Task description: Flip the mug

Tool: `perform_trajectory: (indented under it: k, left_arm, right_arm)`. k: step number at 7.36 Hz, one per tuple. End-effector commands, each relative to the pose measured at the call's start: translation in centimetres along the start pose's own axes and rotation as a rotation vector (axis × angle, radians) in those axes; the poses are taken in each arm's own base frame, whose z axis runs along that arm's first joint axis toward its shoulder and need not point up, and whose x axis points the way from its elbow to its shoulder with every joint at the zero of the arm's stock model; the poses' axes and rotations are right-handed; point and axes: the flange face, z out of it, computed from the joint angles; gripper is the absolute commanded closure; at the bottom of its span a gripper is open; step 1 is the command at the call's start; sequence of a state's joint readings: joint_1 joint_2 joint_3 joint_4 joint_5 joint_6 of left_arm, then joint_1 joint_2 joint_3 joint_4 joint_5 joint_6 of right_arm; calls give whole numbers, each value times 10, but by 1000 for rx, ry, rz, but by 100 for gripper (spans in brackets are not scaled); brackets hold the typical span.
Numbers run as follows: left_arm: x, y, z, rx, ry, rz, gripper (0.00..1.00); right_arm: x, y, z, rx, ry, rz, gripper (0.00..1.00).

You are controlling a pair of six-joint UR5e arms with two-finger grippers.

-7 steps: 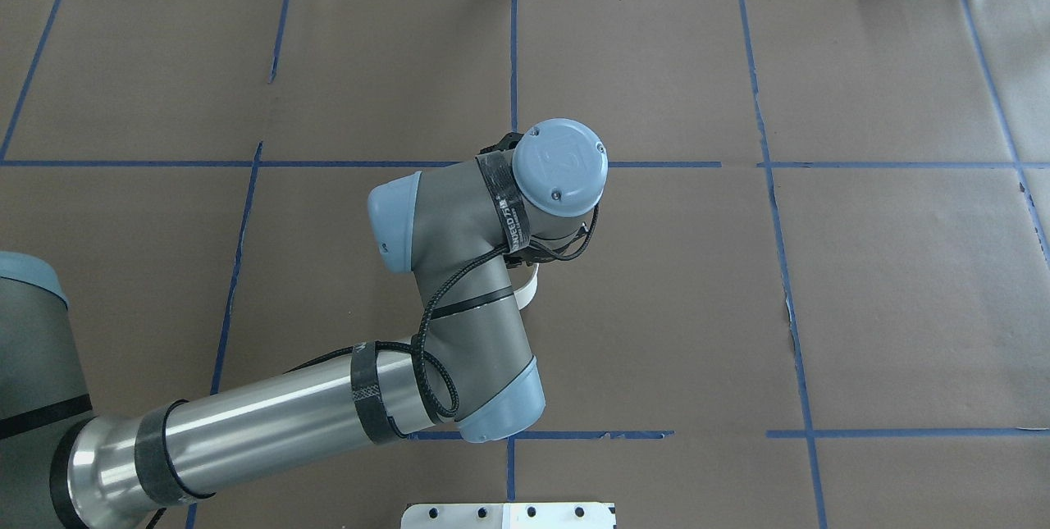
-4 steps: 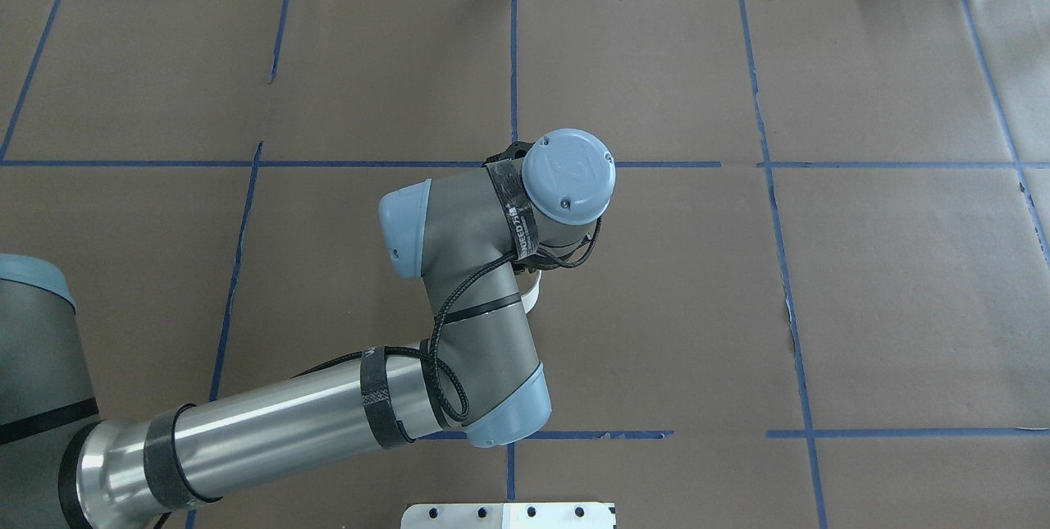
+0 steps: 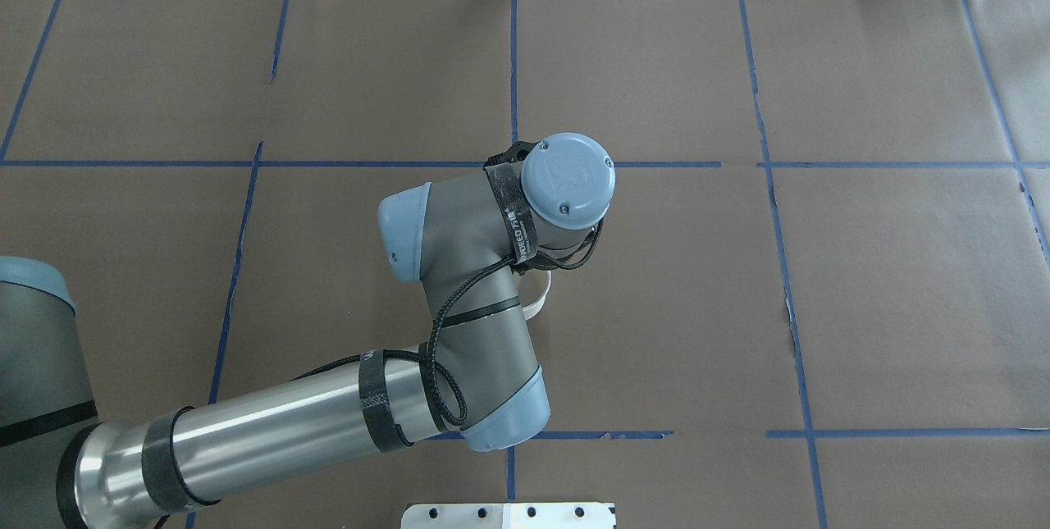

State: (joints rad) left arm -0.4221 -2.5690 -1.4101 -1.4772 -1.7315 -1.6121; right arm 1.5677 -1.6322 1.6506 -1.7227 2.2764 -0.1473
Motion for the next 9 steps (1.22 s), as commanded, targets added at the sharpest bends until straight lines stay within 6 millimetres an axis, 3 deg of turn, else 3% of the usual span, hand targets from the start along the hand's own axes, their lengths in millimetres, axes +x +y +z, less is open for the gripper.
perform_trajectory:
  k: [1, 3, 4, 5, 7, 8, 9]
  left_arm:
    - [-25, 0, -51, 29, 88, 116, 0]
    - [-89, -54, -113, 113, 165, 214, 0]
    - [-126, -100, -130, 160, 160, 294, 0]
    - [-167, -143, -133, 140, 134, 386, 0]
    - [-268, -240, -155, 150, 78, 544, 0]
    - [-326, -285, -168, 122, 73, 561, 0]
    - [-398, -323, -176, 78, 79, 595, 0]
  right_arm:
    - [0, 0, 0, 0, 0, 0, 0]
    - [0, 0, 0, 0, 0, 0, 0]
    - [0, 0, 0, 0, 0, 0, 0]
    - [0, 0, 0, 0, 0, 0, 0]
    - [0, 0, 0, 0, 0, 0, 0]
    - [0, 0, 0, 0, 0, 0, 0]
    - [0, 0, 0, 0, 0, 0, 0]
